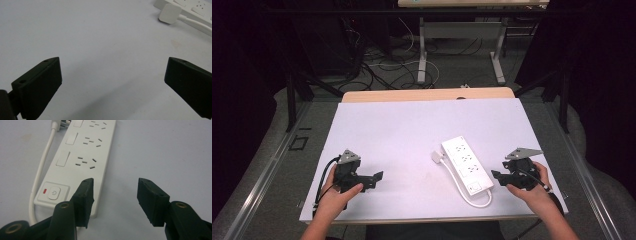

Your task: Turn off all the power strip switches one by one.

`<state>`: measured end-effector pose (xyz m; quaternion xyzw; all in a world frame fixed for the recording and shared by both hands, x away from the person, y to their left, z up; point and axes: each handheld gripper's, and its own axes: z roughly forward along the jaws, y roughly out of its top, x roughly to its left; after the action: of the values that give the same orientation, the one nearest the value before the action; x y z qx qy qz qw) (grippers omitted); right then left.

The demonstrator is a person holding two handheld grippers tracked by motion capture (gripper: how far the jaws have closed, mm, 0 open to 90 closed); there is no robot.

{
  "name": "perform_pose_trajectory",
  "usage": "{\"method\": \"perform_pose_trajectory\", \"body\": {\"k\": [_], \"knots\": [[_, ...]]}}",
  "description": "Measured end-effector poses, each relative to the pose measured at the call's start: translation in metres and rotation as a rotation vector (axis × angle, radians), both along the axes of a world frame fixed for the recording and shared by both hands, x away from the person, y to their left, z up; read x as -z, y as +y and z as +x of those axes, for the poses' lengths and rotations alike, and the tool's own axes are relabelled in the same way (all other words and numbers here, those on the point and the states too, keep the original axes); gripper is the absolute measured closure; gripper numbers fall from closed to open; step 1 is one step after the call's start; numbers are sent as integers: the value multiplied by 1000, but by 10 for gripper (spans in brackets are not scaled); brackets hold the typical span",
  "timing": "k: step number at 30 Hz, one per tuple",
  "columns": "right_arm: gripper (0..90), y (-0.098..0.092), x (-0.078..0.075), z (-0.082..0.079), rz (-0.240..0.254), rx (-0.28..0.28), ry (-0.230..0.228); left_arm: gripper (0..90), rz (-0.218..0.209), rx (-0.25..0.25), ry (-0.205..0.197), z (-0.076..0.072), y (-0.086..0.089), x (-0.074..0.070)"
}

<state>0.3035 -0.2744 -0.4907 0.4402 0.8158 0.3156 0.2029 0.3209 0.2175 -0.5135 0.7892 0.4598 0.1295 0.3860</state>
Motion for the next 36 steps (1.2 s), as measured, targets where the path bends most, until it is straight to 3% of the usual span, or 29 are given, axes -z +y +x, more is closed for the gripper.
{"method": "perform_pose_trajectory", "body": {"k": [4, 7, 17, 25, 26, 33, 36], "knots": [[626, 8, -1, -2, 12, -41, 11, 12, 8, -1, -9, 0, 0, 0], [689, 12, -1, -2, 12, -63, 41, 12, 9, -13, -23, 0, -1, 1], [864, 24, 3, -3, -3, -115, 45, 11, -5, -5, -4, -1, -3, 2], [900, 32, 5, -5, 9, -136, 61, 5, 0, 0, -13, -1, -5, 3], [900, 35, 6, -6, 5, -142, 68, 4, -12, 9, 5, -2, -5, 3], [900, 45, 13, -8, -13, -180, 123, 4, -9, 13, 7, -1, -5, 3], [900, 47, 15, -8, -13, -192, 119, 4, -14, 13, 11, -1, -5, 3]]}}
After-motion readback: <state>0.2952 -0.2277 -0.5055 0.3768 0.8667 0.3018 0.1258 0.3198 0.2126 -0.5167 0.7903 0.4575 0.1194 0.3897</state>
